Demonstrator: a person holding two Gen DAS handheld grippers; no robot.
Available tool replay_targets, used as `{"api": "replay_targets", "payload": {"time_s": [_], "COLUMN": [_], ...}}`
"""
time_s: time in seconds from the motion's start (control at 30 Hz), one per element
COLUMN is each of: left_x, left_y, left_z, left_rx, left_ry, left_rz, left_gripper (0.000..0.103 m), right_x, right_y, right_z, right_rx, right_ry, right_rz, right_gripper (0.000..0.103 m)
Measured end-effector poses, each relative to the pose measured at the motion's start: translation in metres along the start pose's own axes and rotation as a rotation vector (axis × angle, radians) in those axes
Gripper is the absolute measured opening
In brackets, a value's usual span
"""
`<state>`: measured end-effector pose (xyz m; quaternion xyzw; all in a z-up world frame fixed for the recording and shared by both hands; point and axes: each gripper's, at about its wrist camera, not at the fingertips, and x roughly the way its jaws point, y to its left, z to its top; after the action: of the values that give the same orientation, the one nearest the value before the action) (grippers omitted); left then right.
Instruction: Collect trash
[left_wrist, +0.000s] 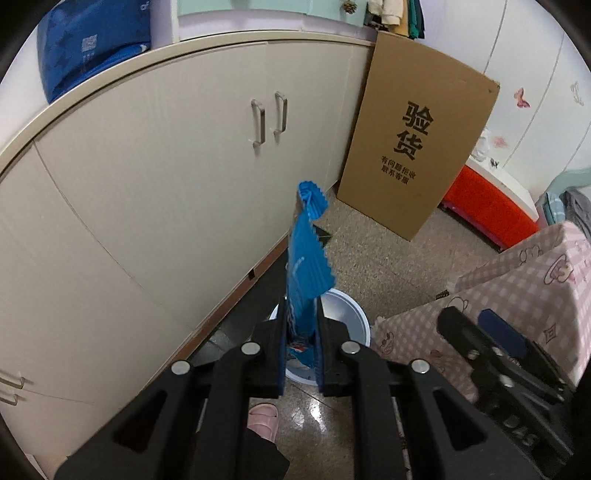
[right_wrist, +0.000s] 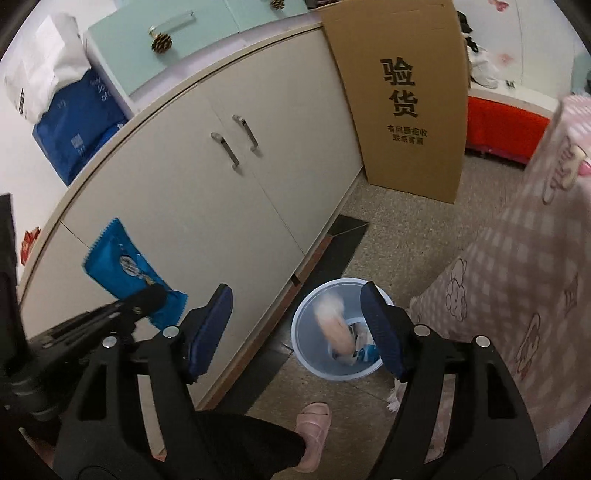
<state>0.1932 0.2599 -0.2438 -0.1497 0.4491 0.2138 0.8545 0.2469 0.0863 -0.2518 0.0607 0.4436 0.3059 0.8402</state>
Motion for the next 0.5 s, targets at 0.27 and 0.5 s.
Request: {"api": "replay_targets", "payload": {"time_s": [0.27, 0.5], "left_x": [-0.007, -0.008], "left_y": [-0.019, -0.030], "left_z": [-0.005, -0.001], "left_rx": [0.038, 0.049], "left_ry": [-0.019, -0.027], "left_rz": [0.000, -0.010], "left_gripper": [0.012, 0.012], "right_x": [-0.032, -0.049], "right_y": [-0.001, -0.007], "right_z": [0.003, 0.007], "right_rx": [-0.014, -0.011], "right_ry": [-0.085, -0.149], "right_rz": [-0.029, -0.041], "right_gripper": [0.074, 0.074]}}
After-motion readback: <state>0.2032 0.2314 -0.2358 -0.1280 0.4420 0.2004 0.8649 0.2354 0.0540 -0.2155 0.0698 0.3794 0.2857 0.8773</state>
